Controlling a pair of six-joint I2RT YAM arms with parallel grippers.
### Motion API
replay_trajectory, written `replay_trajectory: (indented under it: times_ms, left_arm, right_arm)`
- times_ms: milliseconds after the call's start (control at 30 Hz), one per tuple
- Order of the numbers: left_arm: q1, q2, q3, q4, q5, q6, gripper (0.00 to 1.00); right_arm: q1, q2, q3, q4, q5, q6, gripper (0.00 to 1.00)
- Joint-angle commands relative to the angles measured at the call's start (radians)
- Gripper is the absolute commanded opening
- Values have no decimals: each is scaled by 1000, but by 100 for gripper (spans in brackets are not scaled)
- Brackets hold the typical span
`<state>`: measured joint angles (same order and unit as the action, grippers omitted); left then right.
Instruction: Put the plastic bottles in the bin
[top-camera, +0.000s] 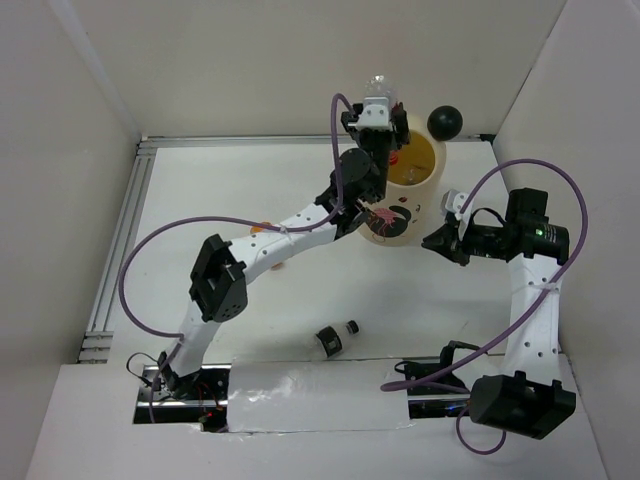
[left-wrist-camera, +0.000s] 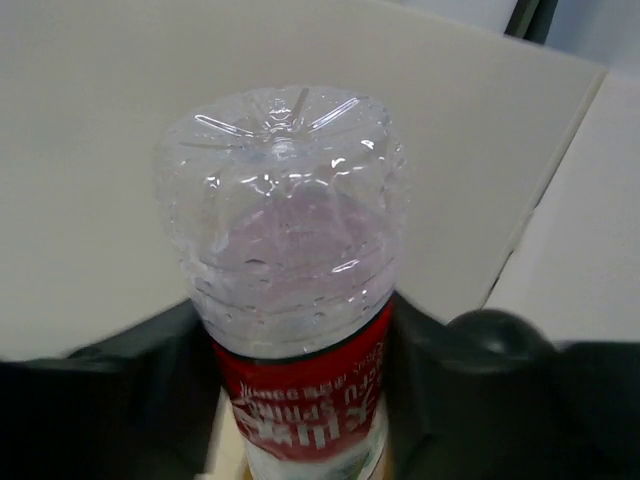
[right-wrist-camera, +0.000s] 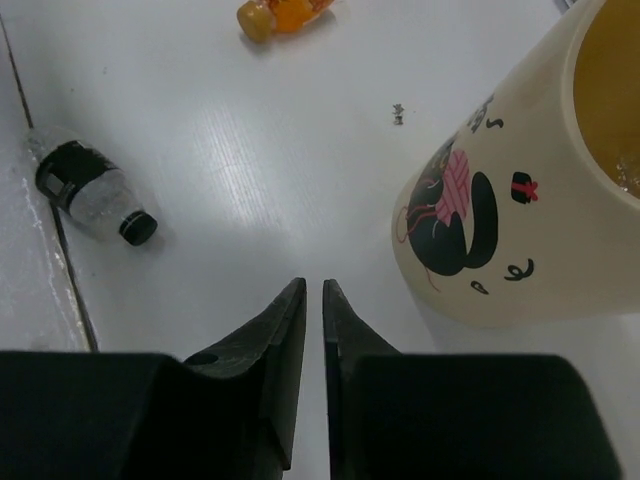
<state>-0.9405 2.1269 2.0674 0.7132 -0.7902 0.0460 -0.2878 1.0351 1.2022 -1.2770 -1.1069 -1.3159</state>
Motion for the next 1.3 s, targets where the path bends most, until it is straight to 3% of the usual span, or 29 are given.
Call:
replay_trajectory:
  times_ms: [0, 33, 100, 167, 233, 333, 400, 467, 533, 567, 600, 633, 667, 700, 767, 833, 867, 933, 1100, 1267]
  left_arm:
    - [-15, 24, -10, 134, 12, 31, 79]
    - [-24, 24, -10, 109, 46, 9, 87]
    - [-35, 24, -1, 72, 59, -11, 100]
    - [-35, 15, 22, 59, 72, -11, 100]
    - [-46, -4, 31, 58, 72, -11, 100]
    - [-67, -82, 14, 58, 48, 41, 100]
    - [-67, -177, -59, 69, -3, 110, 100]
    - [-67, -270, -228, 69, -93, 130, 100]
    - [-45, -440, -385, 52, -192, 108, 92]
    - [-29, -503, -546, -42, -220, 22, 87]
    - [-11, -565, -617, -142, -234, -56, 68]
    - [38, -693, -677, -278, -234, -166, 60]
    - [64, -753, -769, -587, -225, -436, 53]
    - [98, -806, -806, -733, -198, -565, 49]
    - [176, -939, -883, -935, -126, -746, 56]
    - [204, -1011, -1004, -1082, -94, -865, 71]
    - [213, -1044, -1039, -1125, -69, -895, 88]
    - [224, -1119, -1125, -1195, -50, -995, 99]
    - [247, -1205, -1239, -1325, -17, -1185, 99]
    - [321, -1204, -1316, -1215, 74, -1158, 99]
  right_arm:
    - [-1, -9, -9, -36, 7, -19, 22]
    - [-1, -9, -9, -36, 7, -28, 35]
    - [-1, -9, -18, -36, 7, -46, 76]
    - [18, -9, -44, -36, -13, -94, 83]
    - [62, -18, -72, -36, -13, -196, 87]
    - [247, -41, -165, -19, -22, -331, 88]
    - [410, -41, -228, 24, -33, -329, 88]
    - [569, -9, -274, 120, -24, -263, 88]
    - [666, 14, -297, 224, -4, -199, 88]
    - [749, 38, -309, 252, 21, -186, 88]
    - [791, 54, -325, 277, 34, -186, 88]
    - [832, 69, -335, 341, 48, -136, 88]
    - [899, 103, -336, 375, 71, -117, 88]
    - [927, 121, -346, 408, 71, -99, 88]
    - [978, 176, -346, 537, 103, 1, 89]
    - [1053, 218, -355, 599, 156, 40, 89]
    - [1075, 264, -355, 631, 172, 49, 89]
    - [1136, 313, -355, 660, 227, 64, 89]
    - [1213, 462, -365, 769, 320, 152, 90]
    - [1297, 534, -377, 798, 412, 181, 90]
